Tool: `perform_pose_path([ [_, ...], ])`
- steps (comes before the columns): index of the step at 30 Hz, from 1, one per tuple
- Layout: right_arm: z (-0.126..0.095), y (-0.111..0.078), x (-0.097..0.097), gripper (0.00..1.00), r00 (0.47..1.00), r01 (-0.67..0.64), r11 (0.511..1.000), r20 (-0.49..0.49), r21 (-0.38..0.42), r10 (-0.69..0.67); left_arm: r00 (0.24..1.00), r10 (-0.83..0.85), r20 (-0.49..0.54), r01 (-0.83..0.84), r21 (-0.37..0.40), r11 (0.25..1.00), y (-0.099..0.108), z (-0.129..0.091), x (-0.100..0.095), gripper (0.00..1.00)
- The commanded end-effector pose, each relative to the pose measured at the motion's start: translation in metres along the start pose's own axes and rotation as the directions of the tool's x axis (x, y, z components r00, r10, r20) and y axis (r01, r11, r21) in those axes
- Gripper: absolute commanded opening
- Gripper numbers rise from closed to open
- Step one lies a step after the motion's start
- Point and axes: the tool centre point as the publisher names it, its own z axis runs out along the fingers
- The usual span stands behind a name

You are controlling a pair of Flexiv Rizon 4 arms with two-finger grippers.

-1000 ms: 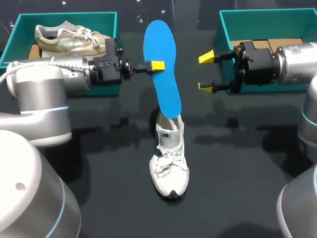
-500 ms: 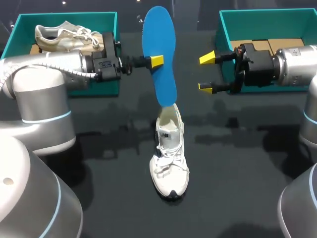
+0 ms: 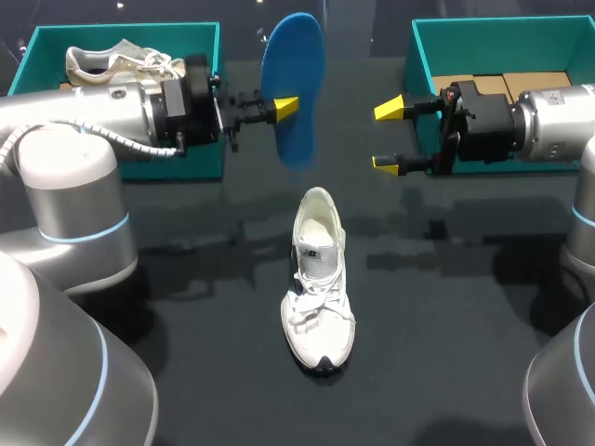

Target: Take the shoe out of the shoebox, open the shoe tongue, remove and reinsert the insole, then place the shoe into the shoebox

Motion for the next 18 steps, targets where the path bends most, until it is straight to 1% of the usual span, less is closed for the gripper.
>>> perform_pose_path([
  [1, 0.0013, -0.0001, 0.0001, 1.00, 1.000, 0.000, 1.000, 0.003, -0.001, 0.000, 0.902, 0.423, -0.084, -0.423, 0.022, 0.906, 0.0017, -0.0103, 0.0053, 0.00],
  [5, 0.0013, -0.0001, 0.0001, 1.00, 1.000, 0.000, 1.000, 0.003, -0.001, 0.000, 0.836, 0.541, -0.090, -0.539, 0.052, 0.841, 0.0051, -0.0144, 0.0049, 0.00],
  [6, 0.0013, -0.0001, 0.0001, 1.00, 1.000, 0.000, 1.000, 0.003, -0.001, 0.000, 0.802, 0.593, -0.071, -0.590, 0.060, 0.805, 0.0073, -0.0147, 0.0040, 0.00],
  [8, 0.0013, -0.0001, 0.0001, 1.00, 1.000, 0.000, 1.000, 0.003, -0.001, 0.000, 0.748, 0.662, -0.051, -0.654, 0.116, 0.747, 0.0090, -0.0141, 0.0022, 0.00],
  [9, 0.0013, -0.0001, 0.0001, 1.00, 1.000, 0.000, 1.000, 0.003, -0.001, 0.000, 0.720, 0.693, -0.038, -0.684, 0.131, 0.718, 0.0101, -0.0144, 0.0005, 0.00],
  [18, 0.0013, -0.0001, 0.0001, 1.00, 1.000, 0.000, 1.000, 0.003, -0.001, 0.000, 0.720, 0.693, -0.038, -0.684, 0.131, 0.718, 0.0101, -0.0144, 0.0005, 0.00],
])
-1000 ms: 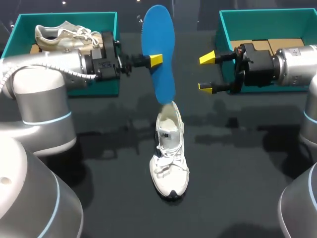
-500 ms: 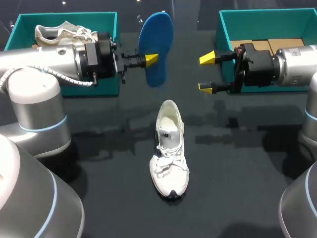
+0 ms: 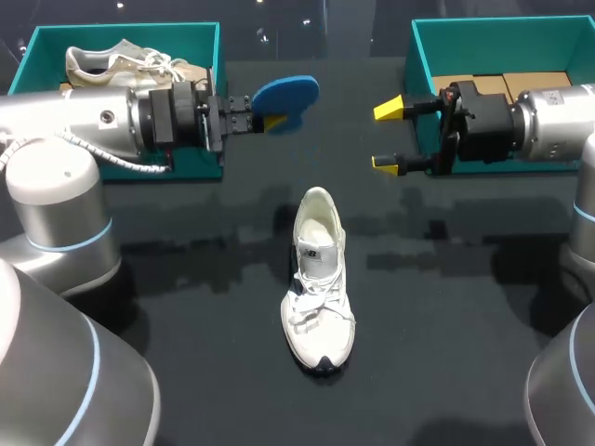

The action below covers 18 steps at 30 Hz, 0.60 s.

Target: Take the shoe out of the shoebox, open the shoe tongue, remove and reinsert the insole, then place the shoe into the shoebox

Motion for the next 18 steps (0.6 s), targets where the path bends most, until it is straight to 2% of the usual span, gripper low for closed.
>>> perform_pose_path([
  [1, 0.0010, -0.0003, 0.0003, 1.00, 1.000, -0.001, 1.000, 0.002, -0.001, 0.001, 0.983, 0.183, 0.001, -0.182, 0.046, 0.982, 0.0040, -0.0004, 0.0008, 0.00],
  [11, 0.0010, -0.0003, 0.0003, 1.00, 1.000, -0.001, 1.000, 0.002, -0.001, 0.001, 0.983, 0.183, 0.001, -0.182, 0.046, 0.982, 0.0040, -0.0004, 0.0008, 0.00],
  [18, 0.0010, -0.0003, 0.0003, 1.00, 1.000, -0.001, 1.000, 0.002, -0.001, 0.001, 0.908, 0.414, -0.057, -0.417, -0.033, 0.908, 0.0033, 0.0017, 0.0016, 0.00],
])
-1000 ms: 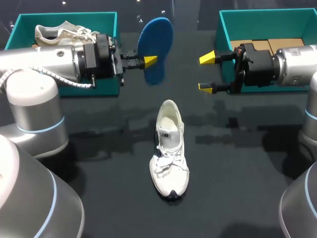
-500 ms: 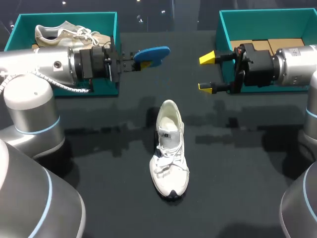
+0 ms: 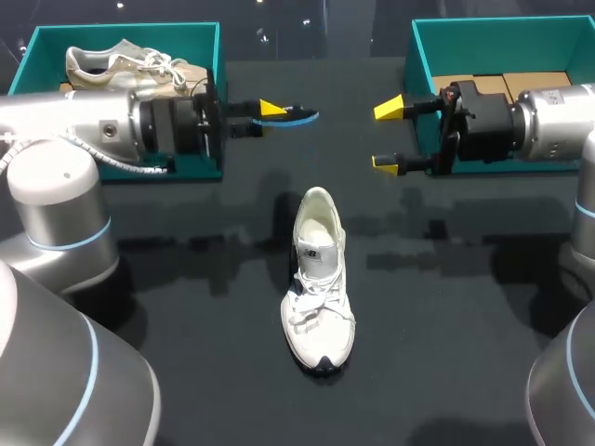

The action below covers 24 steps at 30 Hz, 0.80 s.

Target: Take the shoe out of the shoebox, open the shoe tongue, remove and reinsert the insole, then place the shoe into the shoebox

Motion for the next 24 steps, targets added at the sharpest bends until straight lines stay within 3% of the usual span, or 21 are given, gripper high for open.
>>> perform_pose_path([
  [1, 0.001, -0.001, 0.000, 1.00, 1.000, -0.001, 1.000, 0.003, -0.002, 0.001, 0.990, 0.134, -0.035, -0.136, -0.051, 0.989, -0.005, 0.002, -0.002, 0.00],
  [9, 0.001, -0.001, 0.000, 1.00, 1.000, -0.001, 1.000, 0.003, -0.002, 0.001, 0.898, 0.432, -0.084, -0.439, -0.091, 0.894, -0.008, 0.009, -0.001, 0.00],
  [24, 0.027, -0.008, 0.017, 1.00, 0.997, 0.078, 0.996, 0.015, 0.040, -0.079, 0.782, 0.621, -0.055, -0.622, -0.022, 0.782, 0.004, 0.037, -0.006, 0.00],
])
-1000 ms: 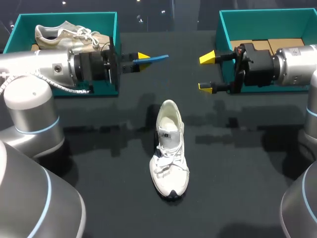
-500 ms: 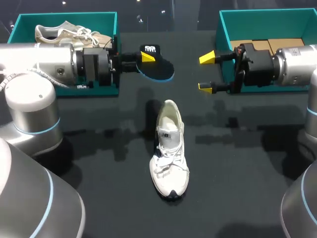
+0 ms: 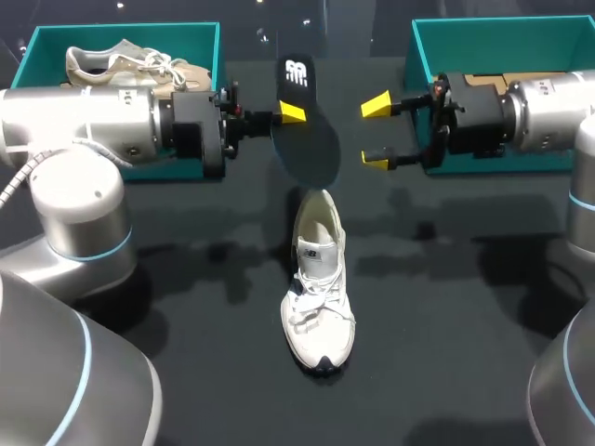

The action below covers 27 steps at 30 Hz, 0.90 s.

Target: Take the shoe out of the shoebox, open the shoe tongue, remove and reinsert the insole, then place the shoe into the shoebox

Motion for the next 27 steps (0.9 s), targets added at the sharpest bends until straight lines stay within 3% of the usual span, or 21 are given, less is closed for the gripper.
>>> perform_pose_path([
  [1, 0.010, 0.000, 0.001, 1.00, 1.000, 0.017, 1.000, -0.007, 0.016, -0.017, 1.000, 0.021, 0.013, -0.022, 0.014, 1.000, 0.010, 0.013, 0.003, 0.00],
  [8, 0.025, 0.000, -0.001, 0.99, 1.000, 0.027, 0.999, -0.003, 0.038, -0.027, 0.999, 0.032, 0.037, -0.033, 0.017, 0.999, 0.011, 0.023, -0.001, 0.00],
  [12, 0.031, 0.000, -0.002, 0.82, 1.000, 0.026, 0.999, -0.010, 0.037, -0.026, 0.998, 0.042, 0.051, -0.043, 0.025, 0.999, 0.008, 0.026, 0.000, 0.00],
  [16, 0.036, 0.001, -0.003, 0.80, 1.000, 0.025, 0.999, -0.012, 0.032, -0.025, 0.997, 0.052, 0.062, -0.054, 0.027, 0.998, 0.007, 0.027, 0.001, 0.00],
  [17, 0.037, 0.001, -0.003, 0.78, 1.000, 0.024, 0.999, -0.012, 0.030, -0.024, 0.996, 0.057, 0.064, -0.058, 0.025, 0.998, 0.006, 0.027, 0.001, 0.00],
  [18, 0.038, 0.001, -0.003, 0.68, 1.000, 0.023, 0.999, -0.010, 0.027, -0.023, 0.996, 0.059, 0.065, -0.060, 0.024, 0.998, 0.006, 0.027, 0.001, 0.00],
  [21, 0.042, 0.002, -0.002, 0.59, 1.000, 0.022, 0.999, -0.014, 0.028, -0.022, 0.995, 0.068, 0.066, -0.070, 0.022, 0.997, 0.005, 0.028, 0.002, 0.00],
  [26, 0.050, 0.002, -0.003, 0.57, 1.000, 0.017, 0.999, 0.004, 0.042, -0.017, 0.995, 0.070, 0.071, -0.072, 0.017, 0.997, 0.003, 0.030, 0.001, 0.00],
  [27, 0.051, 0.002, -0.003, 0.51, 1.000, 0.016, 0.999, 0.004, 0.044, -0.016, 0.995, 0.072, 0.072, -0.073, 0.017, 0.997, 0.002, 0.031, 0.001, 0.00],
])
